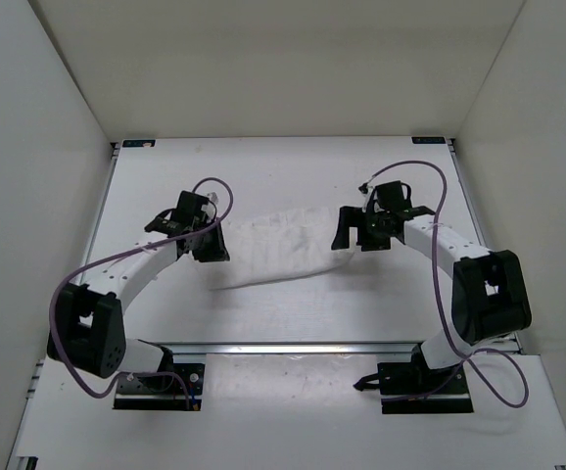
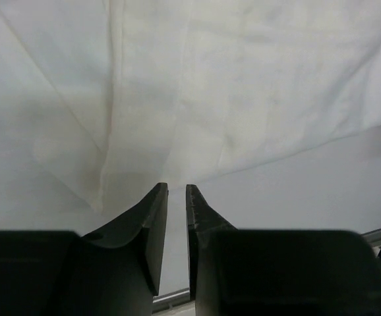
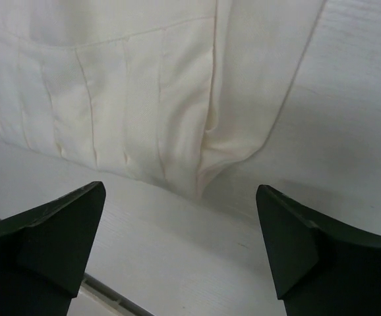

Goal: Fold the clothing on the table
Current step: Fold the skirt

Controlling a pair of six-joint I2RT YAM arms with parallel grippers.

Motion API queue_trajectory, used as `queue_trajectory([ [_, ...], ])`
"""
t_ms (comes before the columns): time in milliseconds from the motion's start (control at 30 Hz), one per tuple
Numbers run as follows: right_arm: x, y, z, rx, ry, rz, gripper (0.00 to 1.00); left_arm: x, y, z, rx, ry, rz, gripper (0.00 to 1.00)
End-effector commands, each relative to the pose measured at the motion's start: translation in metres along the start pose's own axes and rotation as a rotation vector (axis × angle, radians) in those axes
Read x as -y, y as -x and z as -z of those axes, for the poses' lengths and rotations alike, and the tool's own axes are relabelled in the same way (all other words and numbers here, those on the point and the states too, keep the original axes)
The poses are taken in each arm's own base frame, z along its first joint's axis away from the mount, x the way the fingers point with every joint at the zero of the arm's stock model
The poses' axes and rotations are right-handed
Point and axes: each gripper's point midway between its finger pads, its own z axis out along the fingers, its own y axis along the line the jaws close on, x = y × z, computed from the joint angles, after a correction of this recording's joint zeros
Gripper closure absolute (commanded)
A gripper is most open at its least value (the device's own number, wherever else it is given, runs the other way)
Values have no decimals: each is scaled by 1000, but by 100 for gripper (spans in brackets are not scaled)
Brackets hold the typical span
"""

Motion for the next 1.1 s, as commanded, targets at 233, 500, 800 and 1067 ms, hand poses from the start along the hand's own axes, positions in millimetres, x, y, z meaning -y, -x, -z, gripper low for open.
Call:
queue_trajectory([
  [233, 22, 31, -13, 46, -3, 44, 0, -16, 22, -20, 76, 65, 32, 100],
  [500, 20, 32, -47, -18, -37, 111, 2, -39, 19, -28, 71, 145, 82, 100],
  [800, 28, 26, -56, -51, -64, 100, 44, -48, -4, -45, -9, 190, 109, 100],
  [1067, 28, 22, -63, -76, -61, 84, 90, -52, -15, -56, -47, 206, 119, 100],
])
